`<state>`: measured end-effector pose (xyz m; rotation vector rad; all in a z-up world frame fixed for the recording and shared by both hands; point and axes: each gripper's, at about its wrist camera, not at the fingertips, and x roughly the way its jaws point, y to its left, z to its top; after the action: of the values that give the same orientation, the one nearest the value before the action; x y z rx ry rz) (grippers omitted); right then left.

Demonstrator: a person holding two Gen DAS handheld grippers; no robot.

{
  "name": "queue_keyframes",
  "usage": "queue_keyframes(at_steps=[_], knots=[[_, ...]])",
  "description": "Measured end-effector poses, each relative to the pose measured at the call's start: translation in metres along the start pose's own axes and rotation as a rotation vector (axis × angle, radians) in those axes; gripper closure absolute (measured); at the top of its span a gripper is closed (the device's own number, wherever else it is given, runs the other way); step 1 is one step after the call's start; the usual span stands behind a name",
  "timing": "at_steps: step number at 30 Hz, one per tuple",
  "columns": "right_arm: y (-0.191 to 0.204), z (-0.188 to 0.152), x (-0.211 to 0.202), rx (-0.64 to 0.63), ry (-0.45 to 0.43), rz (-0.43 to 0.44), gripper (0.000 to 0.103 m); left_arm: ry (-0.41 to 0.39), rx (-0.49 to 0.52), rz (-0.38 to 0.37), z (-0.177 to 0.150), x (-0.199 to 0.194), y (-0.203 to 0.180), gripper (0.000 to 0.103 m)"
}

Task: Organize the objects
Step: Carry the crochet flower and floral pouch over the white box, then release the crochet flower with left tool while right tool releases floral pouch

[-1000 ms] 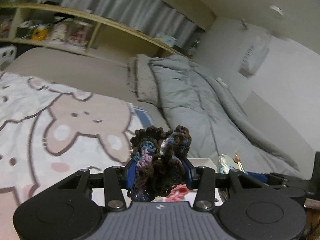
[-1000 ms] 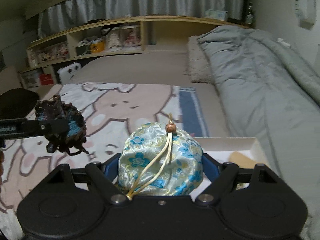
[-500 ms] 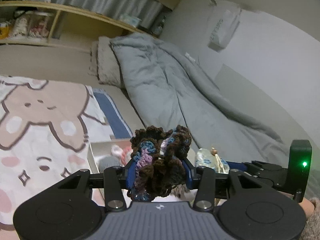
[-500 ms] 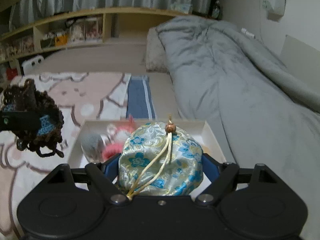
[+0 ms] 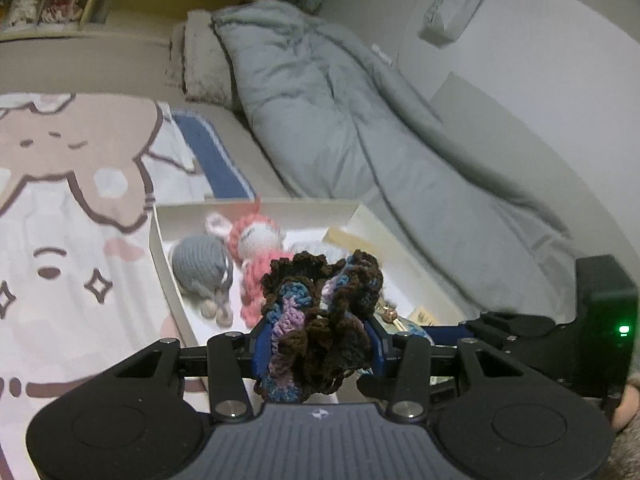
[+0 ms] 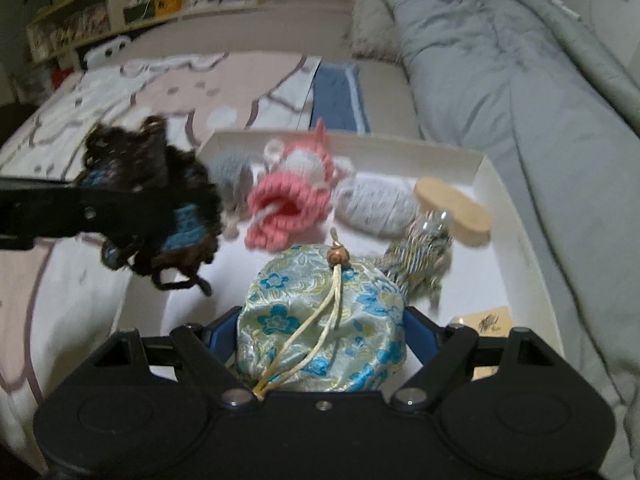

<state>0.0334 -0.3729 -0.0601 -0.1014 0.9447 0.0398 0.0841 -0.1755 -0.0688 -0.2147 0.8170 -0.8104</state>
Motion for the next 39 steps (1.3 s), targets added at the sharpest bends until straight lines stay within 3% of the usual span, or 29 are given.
queue_keyframes(at_steps=[8,9,11,13,15,23,29,33,37,39], knots=[[-0.002,-0.008,0.009,0.013,-0.004,0.045,0.019,0.058,0.055,0.06,-0.011,0.024,0.005,0.053],[-0.003,-0.007,0.011,0.022,-0.008,0.049,0.019,0.053,0.06,0.063,-0.012,0.025,0.005,0.051],[-0.006,-0.007,0.013,0.034,-0.01,0.062,0.019,0.051,0.071,0.067,-0.012,0.025,0.004,0.031],[-0.007,-0.007,0.013,0.04,-0.013,0.059,0.015,0.042,0.086,0.078,-0.012,0.024,0.003,0.027],[-0.009,-0.007,0.012,0.048,-0.026,0.054,0.01,0.049,0.091,0.084,-0.01,0.024,0.004,0.027],[-0.018,-0.005,0.007,0.076,-0.022,0.052,0.01,0.048,0.069,0.097,-0.007,0.021,0.008,0.028],[-0.025,-0.006,0.001,0.09,-0.01,0.048,0.016,0.052,0.053,0.112,-0.005,0.019,0.012,0.028],[-0.03,-0.005,0.009,0.116,0.05,0.048,0.023,0.05,0.055,0.115,-0.004,0.017,0.011,0.028],[-0.03,-0.007,0.027,0.152,0.134,0.095,0.038,0.054,0.06,0.12,-0.003,0.016,0.009,0.028],[-0.026,-0.005,0.03,0.158,0.139,0.124,0.039,0.054,0.062,0.122,-0.003,0.014,0.008,0.028]])
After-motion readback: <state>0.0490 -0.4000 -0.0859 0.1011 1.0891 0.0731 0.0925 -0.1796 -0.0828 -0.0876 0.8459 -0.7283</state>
